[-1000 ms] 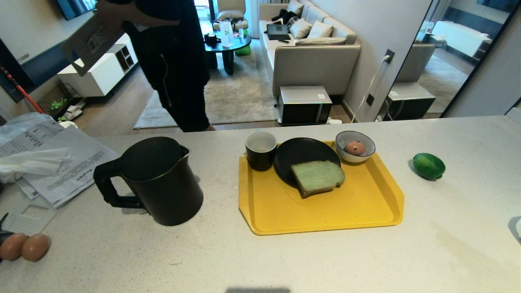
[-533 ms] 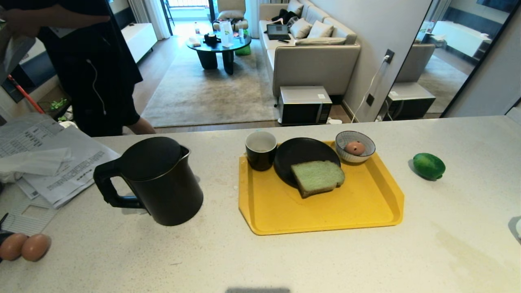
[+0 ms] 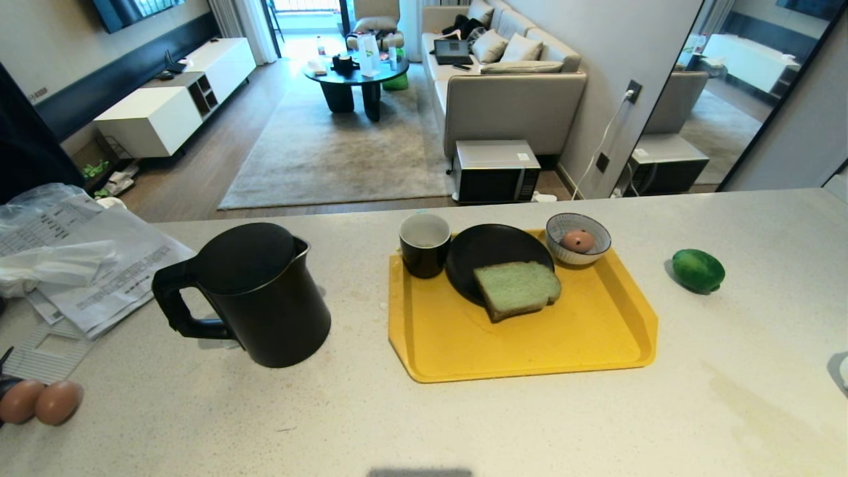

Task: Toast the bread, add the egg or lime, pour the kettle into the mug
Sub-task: Pick up the bread slice

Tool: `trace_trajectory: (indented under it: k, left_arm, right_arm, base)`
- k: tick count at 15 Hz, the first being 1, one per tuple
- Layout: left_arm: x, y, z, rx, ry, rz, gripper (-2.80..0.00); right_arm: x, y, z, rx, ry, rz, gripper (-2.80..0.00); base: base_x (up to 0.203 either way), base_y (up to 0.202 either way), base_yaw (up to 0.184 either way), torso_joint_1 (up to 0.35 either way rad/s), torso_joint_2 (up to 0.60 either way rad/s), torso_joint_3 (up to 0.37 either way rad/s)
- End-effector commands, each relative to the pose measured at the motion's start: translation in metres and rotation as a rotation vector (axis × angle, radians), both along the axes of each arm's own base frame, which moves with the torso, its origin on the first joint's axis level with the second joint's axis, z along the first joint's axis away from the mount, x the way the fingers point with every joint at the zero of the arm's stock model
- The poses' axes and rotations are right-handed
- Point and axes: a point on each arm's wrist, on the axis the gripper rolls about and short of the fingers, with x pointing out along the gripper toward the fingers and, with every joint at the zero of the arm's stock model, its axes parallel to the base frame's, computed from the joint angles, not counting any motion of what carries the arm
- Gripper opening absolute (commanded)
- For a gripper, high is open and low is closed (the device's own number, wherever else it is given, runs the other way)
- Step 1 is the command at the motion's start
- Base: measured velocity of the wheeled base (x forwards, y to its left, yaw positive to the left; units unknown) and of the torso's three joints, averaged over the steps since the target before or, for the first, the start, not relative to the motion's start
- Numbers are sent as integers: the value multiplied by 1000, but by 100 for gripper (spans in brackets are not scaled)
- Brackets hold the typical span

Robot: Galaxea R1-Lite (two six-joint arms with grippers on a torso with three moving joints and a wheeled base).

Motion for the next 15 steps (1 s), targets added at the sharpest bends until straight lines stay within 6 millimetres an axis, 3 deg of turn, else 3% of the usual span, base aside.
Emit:
trace_trajectory:
  k: [1,9,12,15]
  left_arm:
    - [0,0,0,0,0,1,-280]
    - [0,0,0,0,0,1,-280]
    - [0,0,0,0,-1,1,-280]
    - [0,0,0,0,0,1,-280]
  right_arm:
    - [-2,0,5,0,-11,2,-280]
    - [3,1,32,6,71,42,-280]
    - [20,2,51,42,177,79,-280]
    - [49,4,71,193,335,144,-280]
  base:
    - [0,0,0,0,0,0]
    - [0,0,0,0,0,0]
    - [0,0,0,0,0,0]
    - [0,0,0,0,0,0]
